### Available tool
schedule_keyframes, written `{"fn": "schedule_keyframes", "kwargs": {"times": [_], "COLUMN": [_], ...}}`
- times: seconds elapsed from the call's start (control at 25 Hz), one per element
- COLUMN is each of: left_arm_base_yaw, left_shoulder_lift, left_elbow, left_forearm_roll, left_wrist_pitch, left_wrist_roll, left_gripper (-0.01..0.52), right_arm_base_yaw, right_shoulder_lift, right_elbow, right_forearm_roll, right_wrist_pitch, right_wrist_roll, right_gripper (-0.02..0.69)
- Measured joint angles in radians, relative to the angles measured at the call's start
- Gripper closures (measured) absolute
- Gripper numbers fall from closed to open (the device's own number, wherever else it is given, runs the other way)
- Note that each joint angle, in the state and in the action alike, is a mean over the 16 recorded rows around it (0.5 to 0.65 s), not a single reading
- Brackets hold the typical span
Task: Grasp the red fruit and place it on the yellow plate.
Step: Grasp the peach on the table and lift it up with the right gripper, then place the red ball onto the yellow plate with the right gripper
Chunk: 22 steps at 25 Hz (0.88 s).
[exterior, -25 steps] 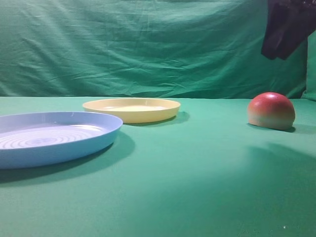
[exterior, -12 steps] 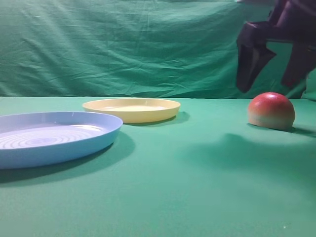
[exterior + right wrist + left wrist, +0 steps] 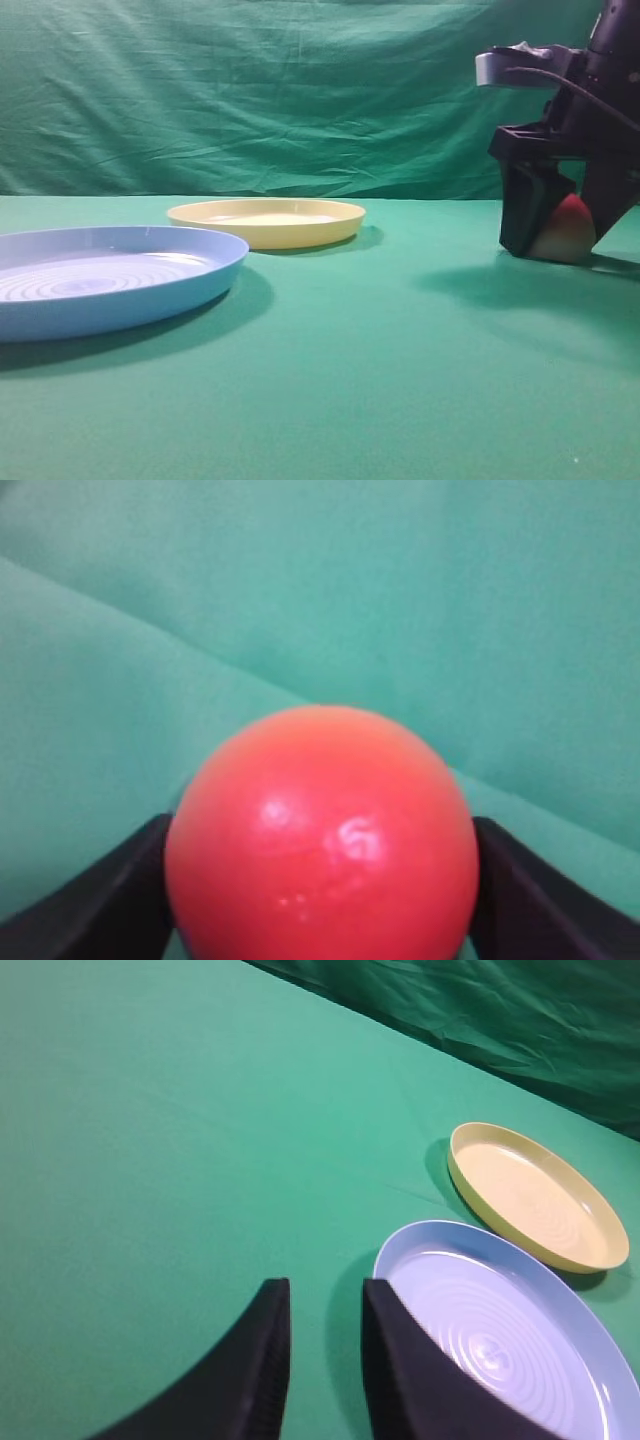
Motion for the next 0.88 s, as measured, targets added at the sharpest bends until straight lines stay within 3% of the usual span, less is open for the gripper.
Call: {"fn": "schedule_keyframes", "kwargs": {"times": [0.16, 0.56, 0.68, 0.88], "left_arm_base_yaw": [0.0, 0.0, 0.0, 0.0], "left_shoulder_lift": [0.0, 0.0, 0.0, 0.0], "left_elbow": [0.0, 0.0, 0.0, 0.0], "left_forearm_roll": [0.0, 0.0, 0.0, 0.0], "left_wrist_pitch": [0.0, 0.0, 0.0, 0.0], "left_wrist_roll": [0.0, 0.0, 0.0, 0.0], "left_gripper": [0.357, 0.357, 0.357, 0.357], "right_arm_base_yaw": [0.054, 0.252, 0.293, 0.326], "right_shoulder_lift": [0.001, 0.138, 0.197, 0.268], "right_elbow": [-0.094, -0.266, -0.294, -0.328], "right_forearm_roll": [0.011, 0.03, 0.031, 0.032], "right_wrist_pitch": [0.025, -0.048, -0.08, -0.111], "right_wrist_roll": [-0.002, -0.05, -0.068, -0.093], "right_gripper": [0.398, 0.412, 0.379, 0.262]}}
